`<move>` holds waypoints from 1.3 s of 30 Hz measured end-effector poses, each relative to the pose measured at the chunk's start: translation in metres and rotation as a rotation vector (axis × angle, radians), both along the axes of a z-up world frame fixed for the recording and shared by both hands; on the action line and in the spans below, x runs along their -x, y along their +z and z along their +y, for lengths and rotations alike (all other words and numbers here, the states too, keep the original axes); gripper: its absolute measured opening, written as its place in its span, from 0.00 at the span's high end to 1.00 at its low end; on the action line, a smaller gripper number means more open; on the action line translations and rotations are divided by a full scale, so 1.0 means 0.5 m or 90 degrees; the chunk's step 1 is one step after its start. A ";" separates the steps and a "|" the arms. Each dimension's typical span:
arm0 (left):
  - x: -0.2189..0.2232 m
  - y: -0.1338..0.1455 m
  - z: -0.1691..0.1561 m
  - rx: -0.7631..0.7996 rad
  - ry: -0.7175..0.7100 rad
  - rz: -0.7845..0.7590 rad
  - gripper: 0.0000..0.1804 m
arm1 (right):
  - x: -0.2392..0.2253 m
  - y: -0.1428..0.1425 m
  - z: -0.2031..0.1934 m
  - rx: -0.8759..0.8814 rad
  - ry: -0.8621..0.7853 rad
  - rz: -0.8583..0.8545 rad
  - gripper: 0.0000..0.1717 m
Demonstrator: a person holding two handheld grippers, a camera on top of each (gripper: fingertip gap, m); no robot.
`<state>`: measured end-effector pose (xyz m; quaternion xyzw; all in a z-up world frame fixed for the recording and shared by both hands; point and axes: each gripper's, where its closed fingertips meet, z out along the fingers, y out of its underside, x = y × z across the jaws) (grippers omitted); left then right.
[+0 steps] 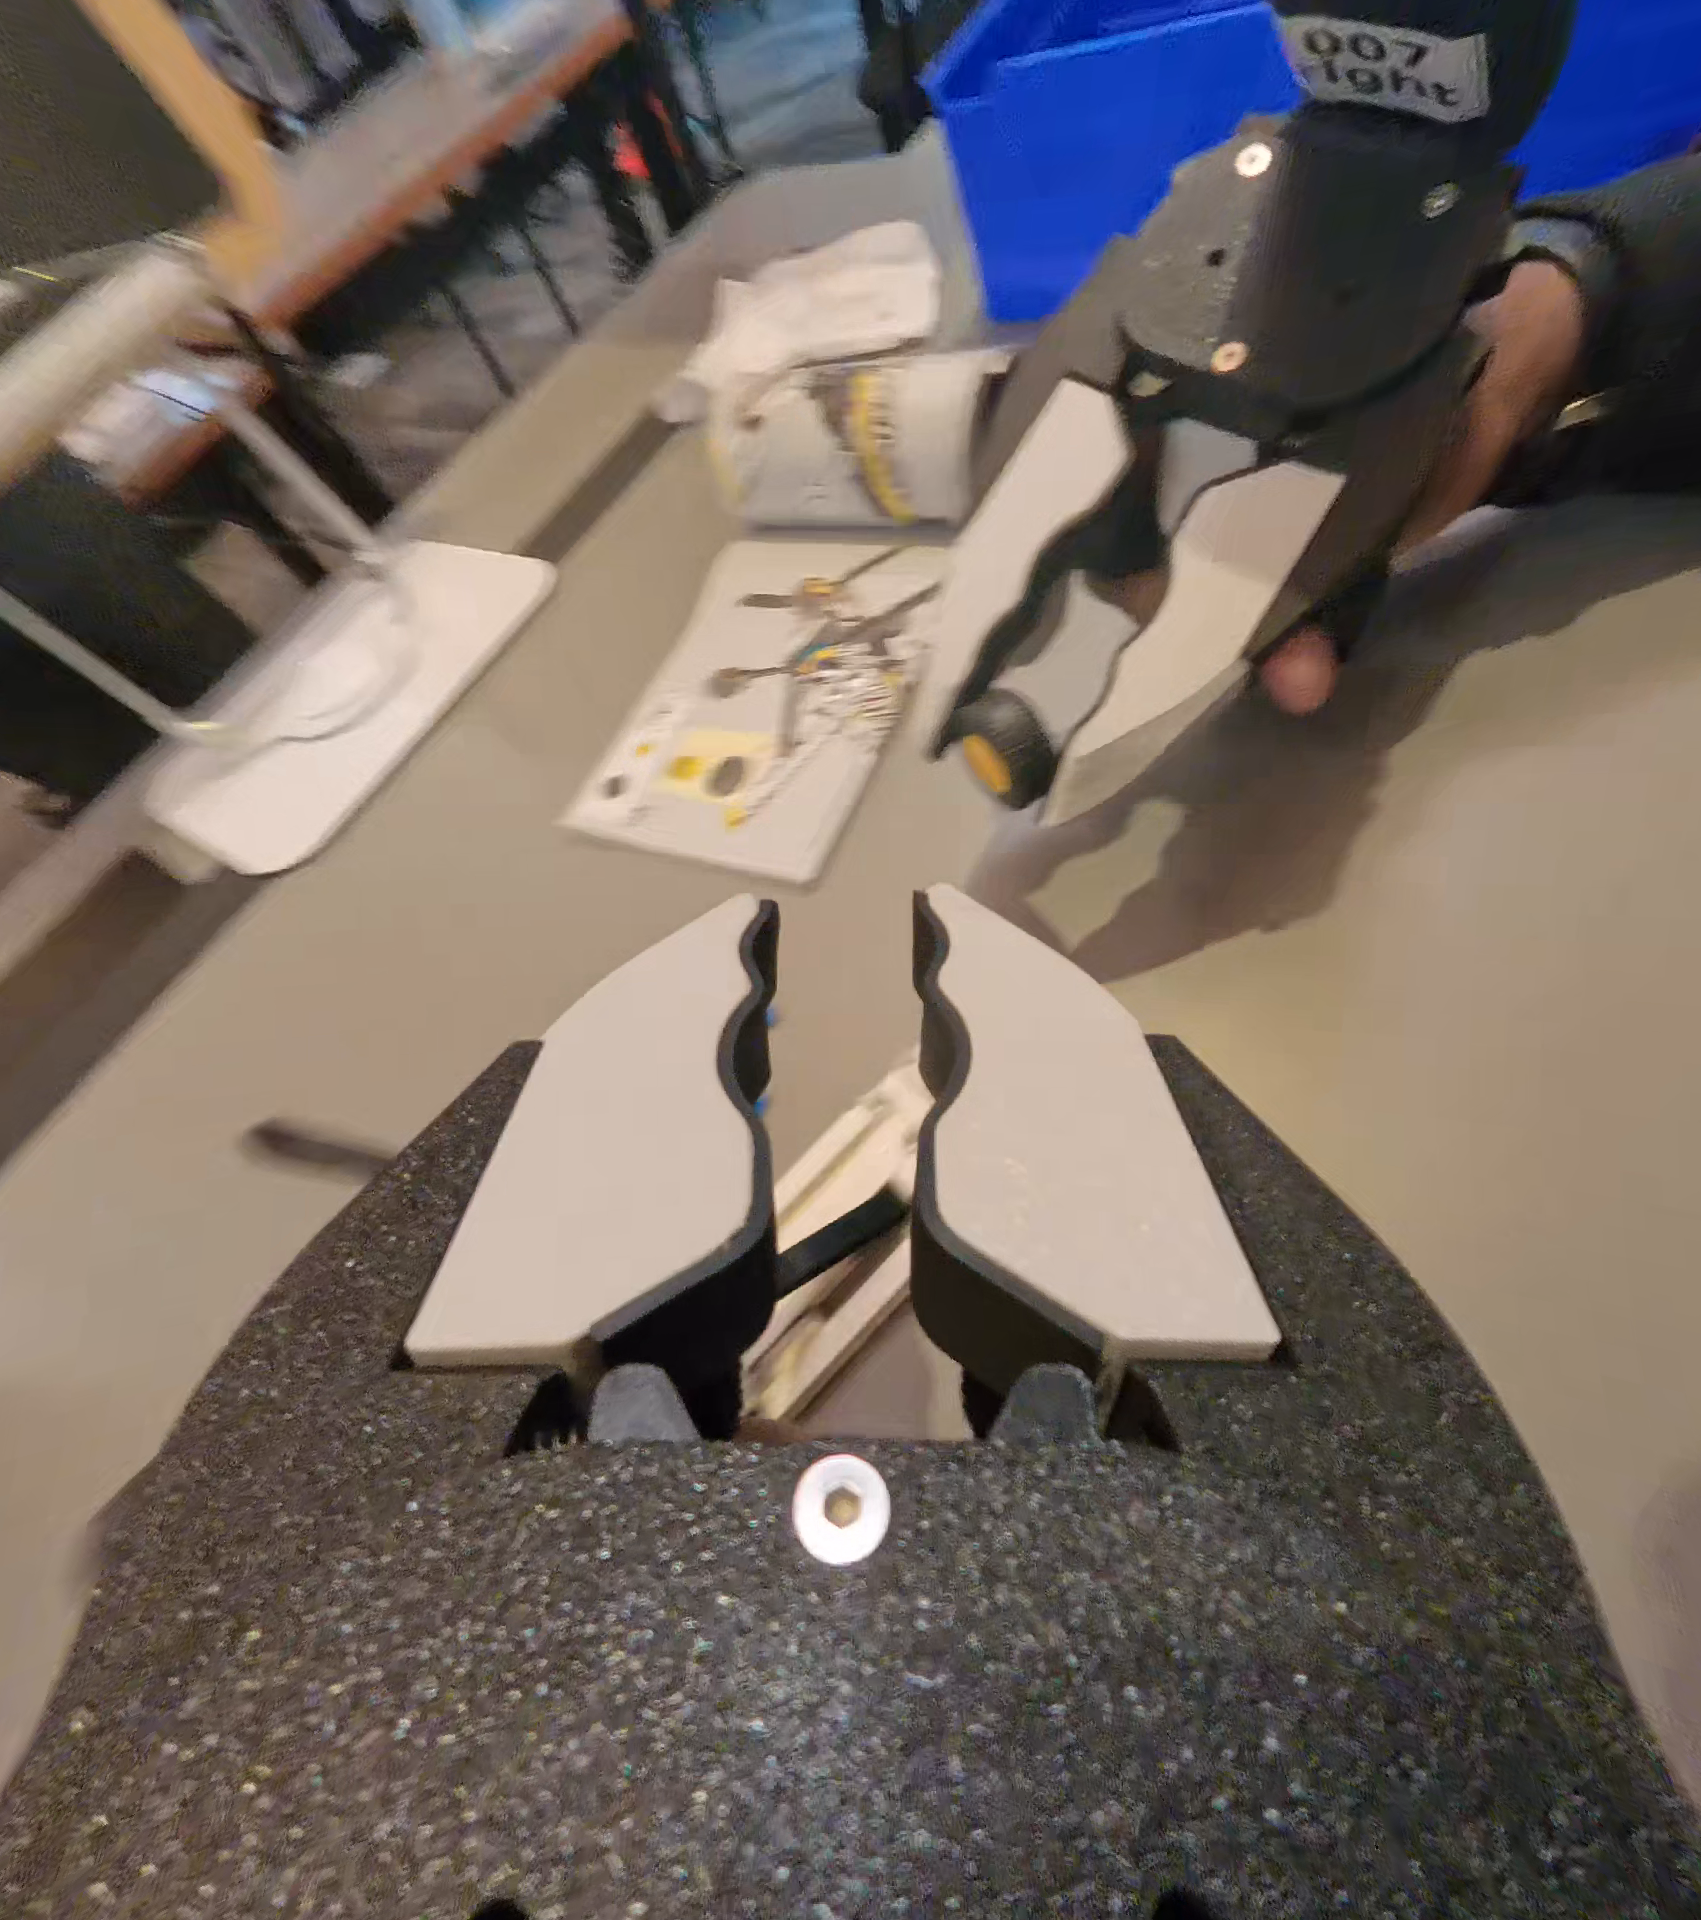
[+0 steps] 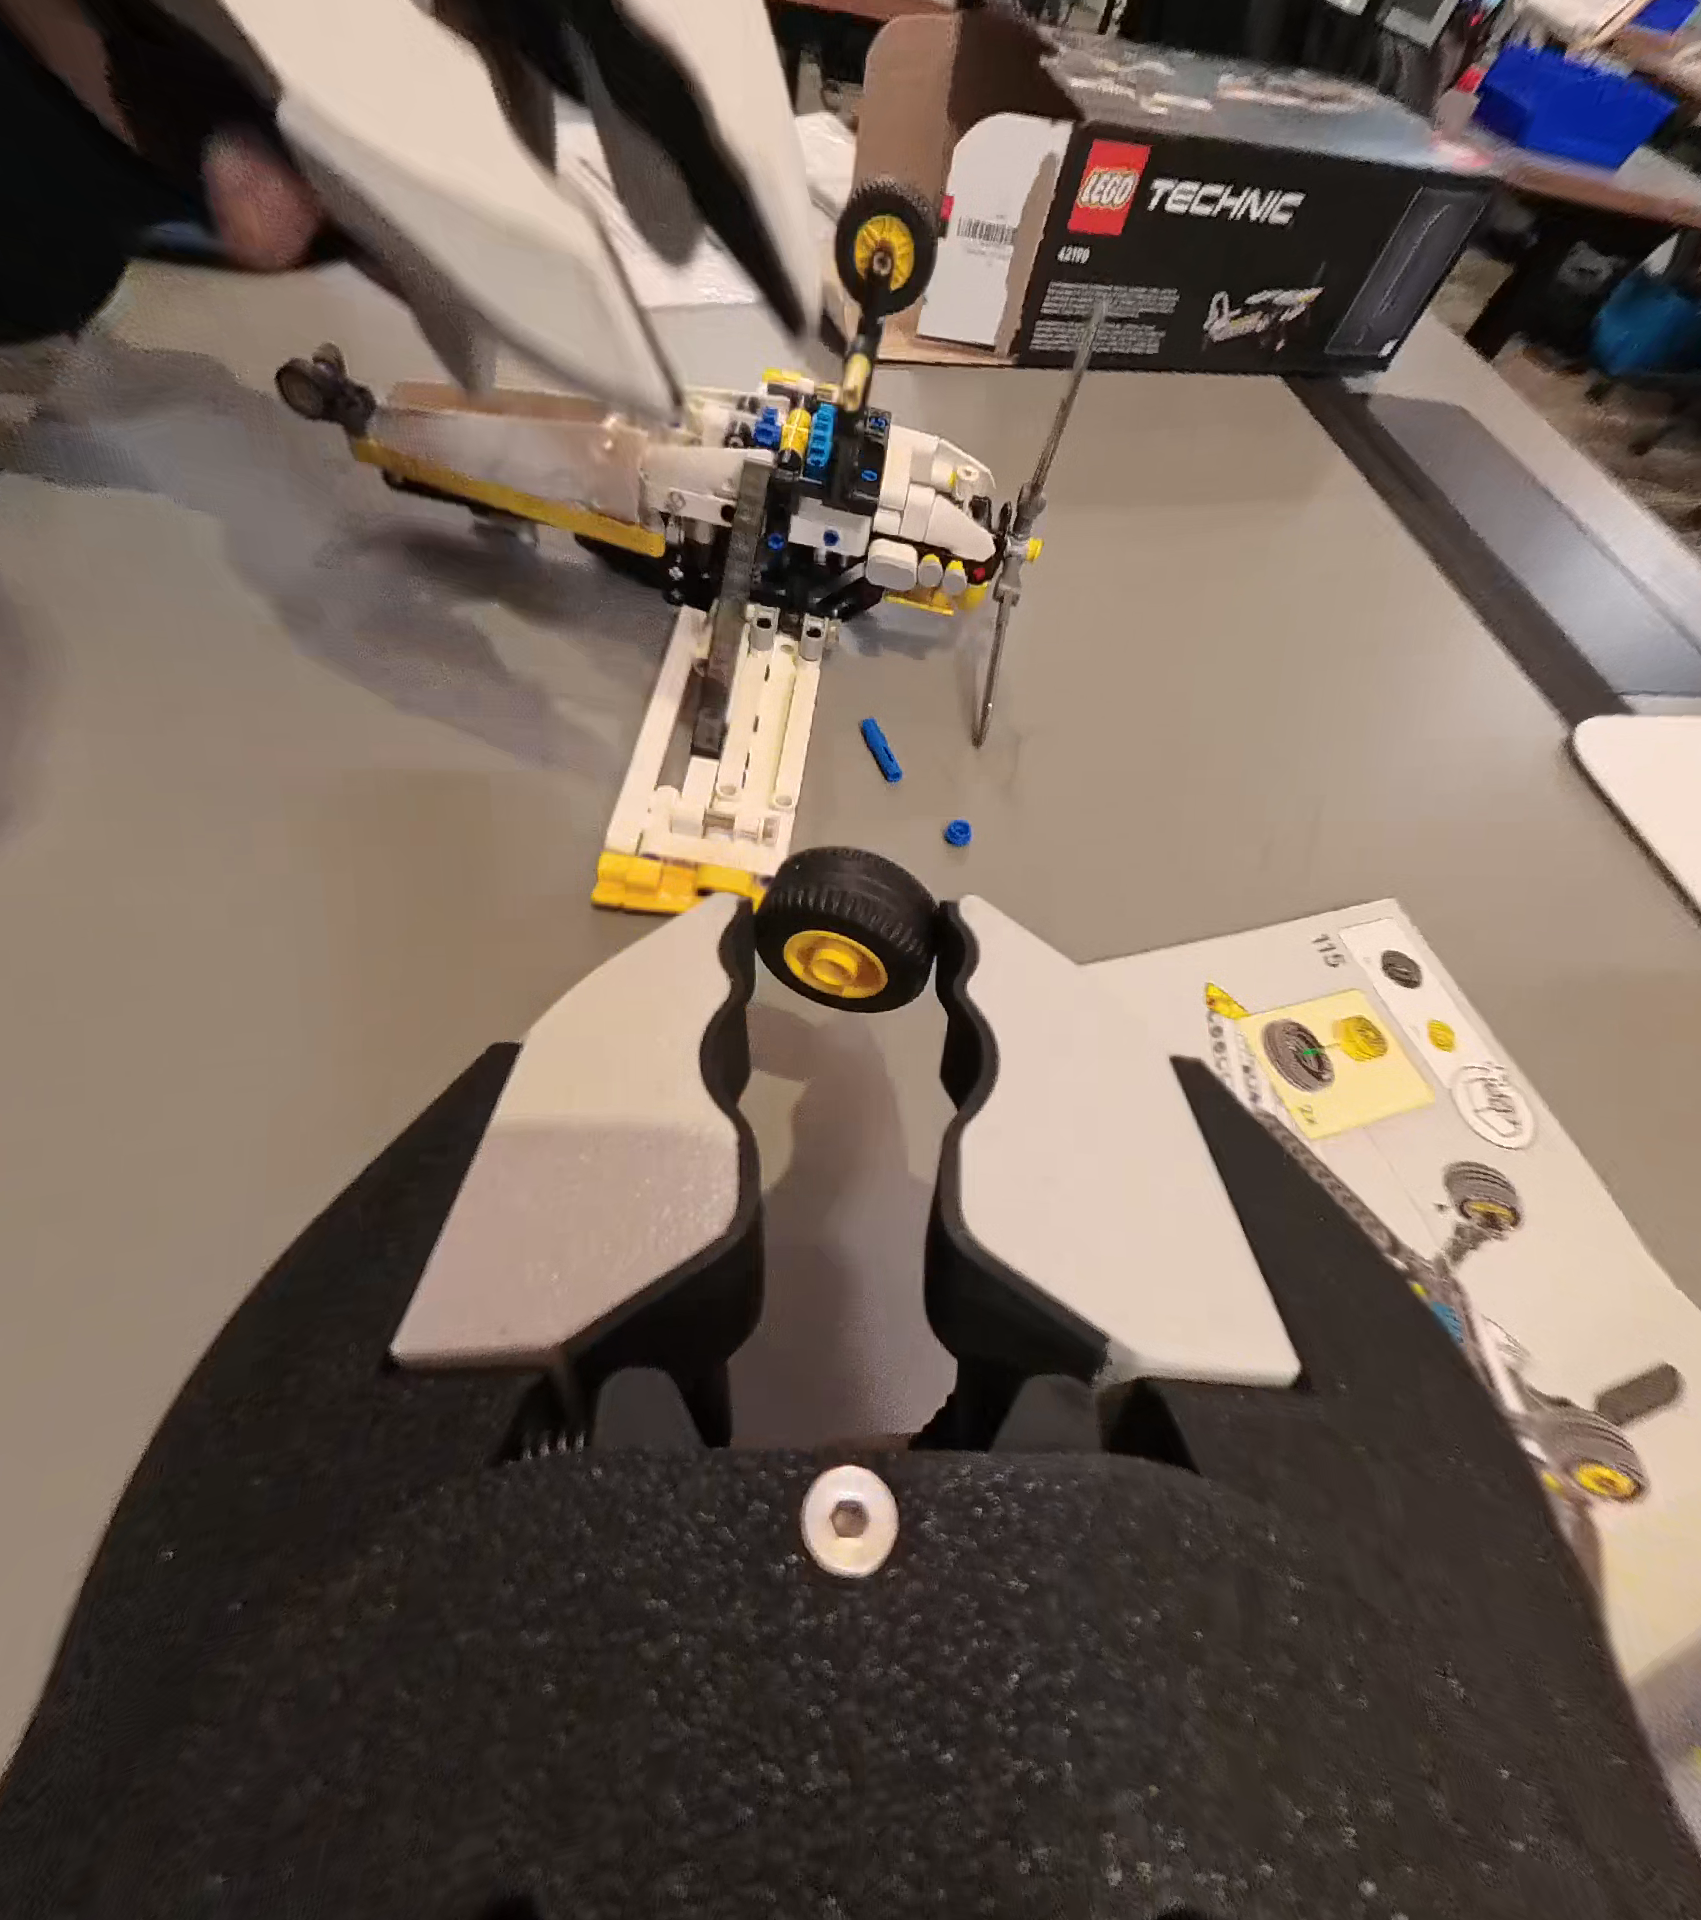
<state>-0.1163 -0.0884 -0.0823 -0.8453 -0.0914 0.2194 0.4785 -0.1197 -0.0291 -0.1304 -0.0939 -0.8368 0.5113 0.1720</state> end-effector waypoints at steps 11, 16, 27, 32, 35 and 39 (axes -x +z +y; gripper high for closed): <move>-0.074 -0.045 0.254 -0.068 -0.154 -0.206 0.88 | -0.057 0.035 0.107 0.022 -0.028 0.254 0.80; -0.087 -0.035 0.285 -0.114 -0.221 -0.243 0.88 | -0.067 0.048 0.135 0.059 -0.010 0.265 0.81; -0.092 -0.046 0.278 -0.172 -0.290 -0.367 0.88 | -0.069 0.043 0.138 0.065 0.016 0.266 0.80; -0.072 -0.078 0.284 -0.119 -0.236 -0.297 0.83 | -0.042 0.014 0.138 0.001 -0.031 0.248 0.81; -0.065 -0.084 0.286 -0.118 -0.216 -0.300 0.86 | -0.038 0.004 0.140 -0.018 -0.035 0.234 0.81; -0.065 -0.099 0.285 -0.114 -0.220 -0.330 0.88 | -0.043 -0.012 0.140 -0.047 -0.021 0.221 0.81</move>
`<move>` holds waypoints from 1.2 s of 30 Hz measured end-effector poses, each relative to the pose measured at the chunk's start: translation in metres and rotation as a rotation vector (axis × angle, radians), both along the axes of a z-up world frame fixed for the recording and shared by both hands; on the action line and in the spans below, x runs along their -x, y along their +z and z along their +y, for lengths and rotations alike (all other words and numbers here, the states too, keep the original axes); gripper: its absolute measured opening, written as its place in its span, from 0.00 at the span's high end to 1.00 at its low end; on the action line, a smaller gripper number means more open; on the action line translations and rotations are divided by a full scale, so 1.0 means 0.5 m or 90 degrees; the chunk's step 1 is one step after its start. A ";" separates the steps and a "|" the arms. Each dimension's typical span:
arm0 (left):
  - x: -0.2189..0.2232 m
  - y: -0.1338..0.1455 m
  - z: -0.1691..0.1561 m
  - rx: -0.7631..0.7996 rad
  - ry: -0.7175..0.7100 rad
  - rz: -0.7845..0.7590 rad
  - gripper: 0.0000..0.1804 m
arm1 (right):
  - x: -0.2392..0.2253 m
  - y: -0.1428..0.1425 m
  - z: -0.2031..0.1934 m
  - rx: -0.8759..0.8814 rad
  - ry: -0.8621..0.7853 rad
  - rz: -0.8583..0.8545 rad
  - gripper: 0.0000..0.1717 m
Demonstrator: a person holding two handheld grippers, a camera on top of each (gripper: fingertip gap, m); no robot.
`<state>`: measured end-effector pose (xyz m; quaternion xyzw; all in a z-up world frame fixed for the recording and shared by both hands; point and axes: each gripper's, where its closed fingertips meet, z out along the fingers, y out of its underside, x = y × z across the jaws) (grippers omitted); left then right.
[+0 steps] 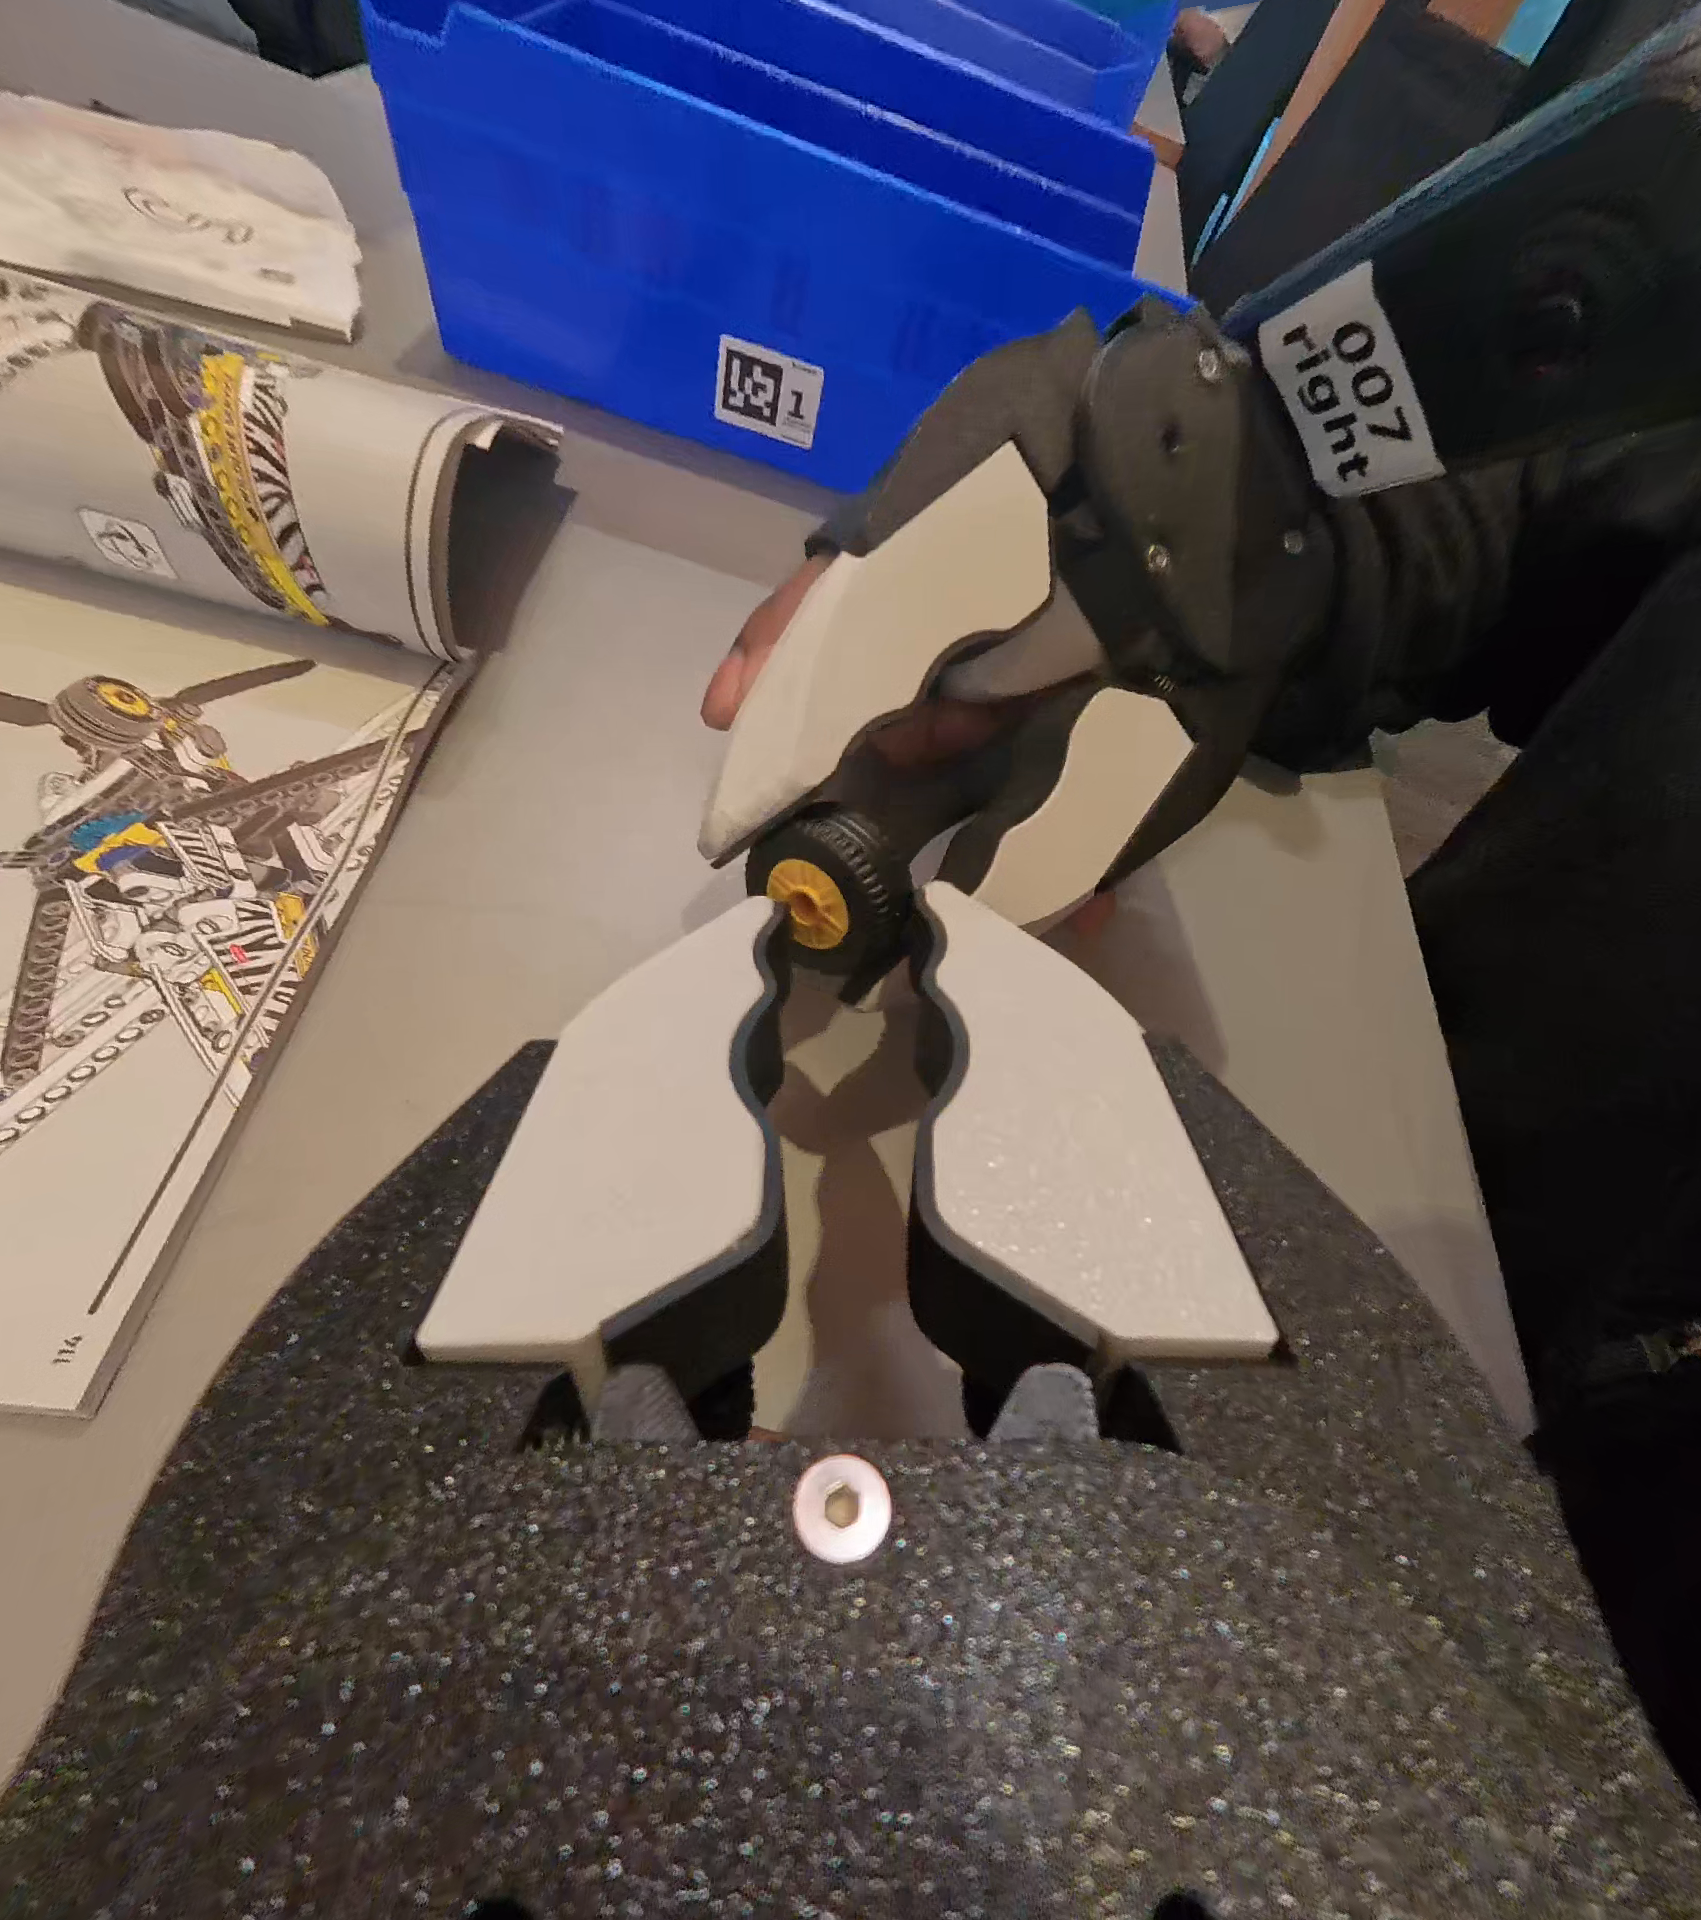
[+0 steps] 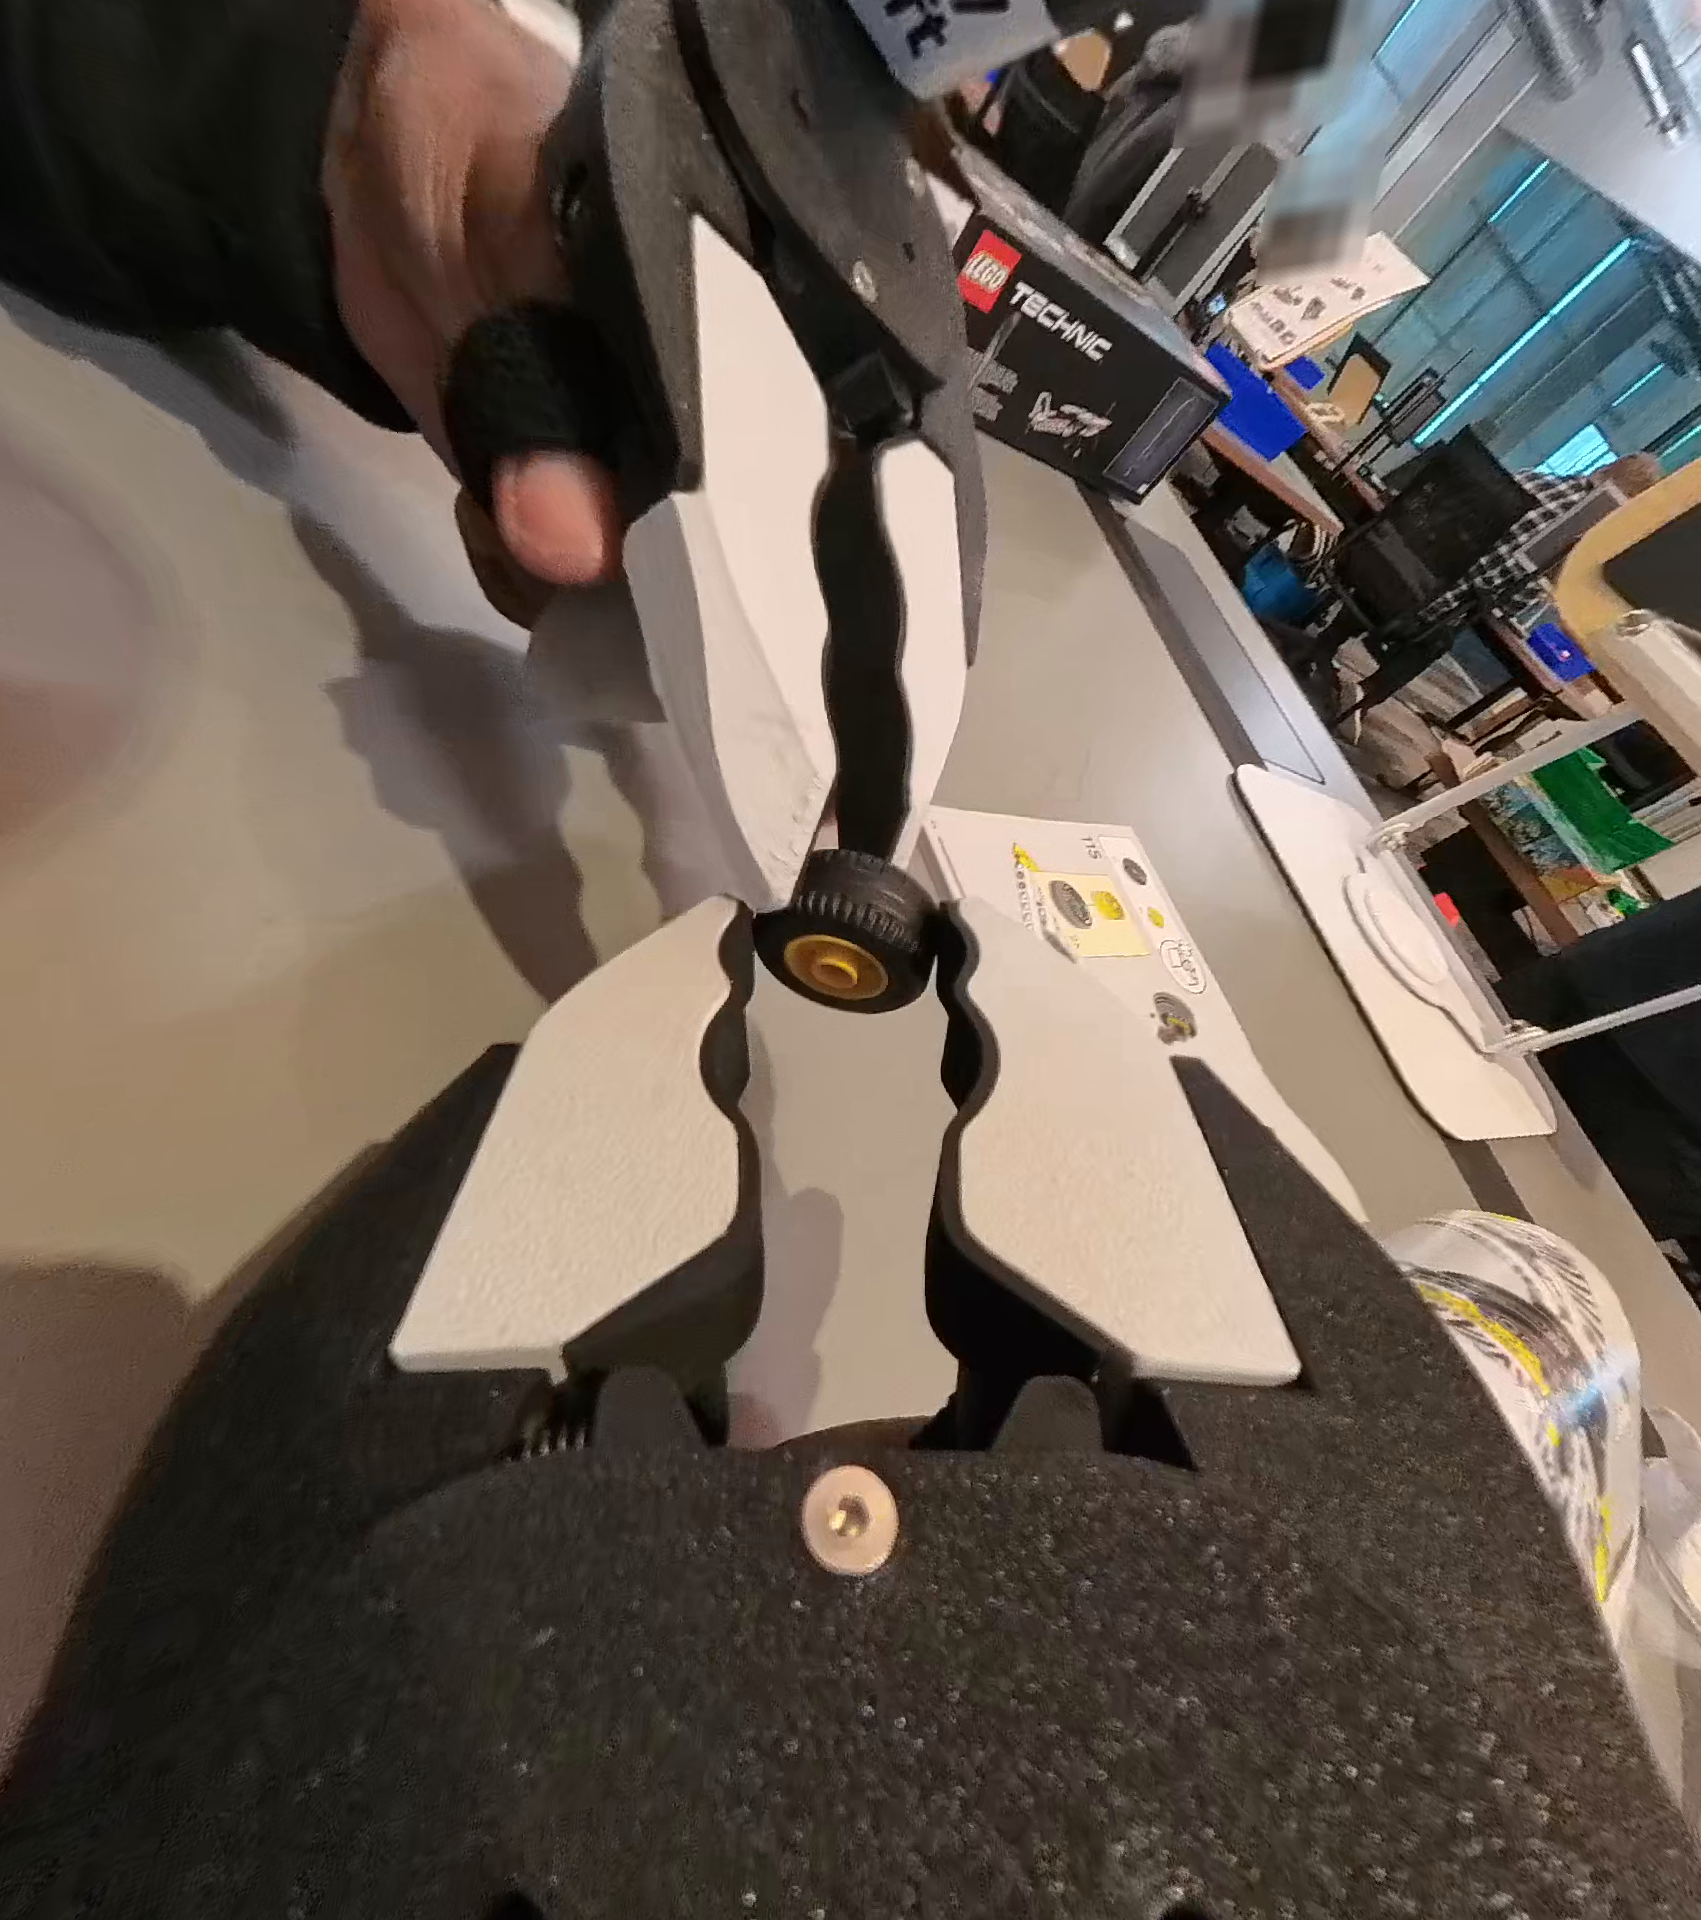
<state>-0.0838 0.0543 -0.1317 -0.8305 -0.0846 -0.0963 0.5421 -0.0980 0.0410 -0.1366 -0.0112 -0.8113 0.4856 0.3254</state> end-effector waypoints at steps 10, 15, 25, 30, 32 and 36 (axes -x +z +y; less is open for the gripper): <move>-0.013 -0.025 0.002 0.037 -0.024 0.011 0.88 | -0.012 -0.024 0.001 -0.056 0.019 -0.009 0.79; 0.012 -0.032 0.002 0.083 0.045 0.061 0.89 | 0.016 -0.038 0.018 -0.101 -0.056 -0.014 0.81; 0.013 -0.052 0.004 0.154 0.078 0.099 0.89 | 0.013 -0.061 0.013 -0.179 -0.120 -0.017 0.81; 0.011 -0.043 0.003 0.101 0.054 0.039 0.90 | 0.008 -0.050 0.012 -0.125 -0.082 -0.050 0.81; 0.009 -0.038 0.001 0.077 0.042 0.012 0.90 | 0.002 -0.040 0.013 -0.081 -0.053 -0.094 0.79; 0.000 -0.008 0.002 -0.004 0.009 -0.052 0.90 | -0.023 -0.021 0.019 0.016 0.039 -0.220 0.75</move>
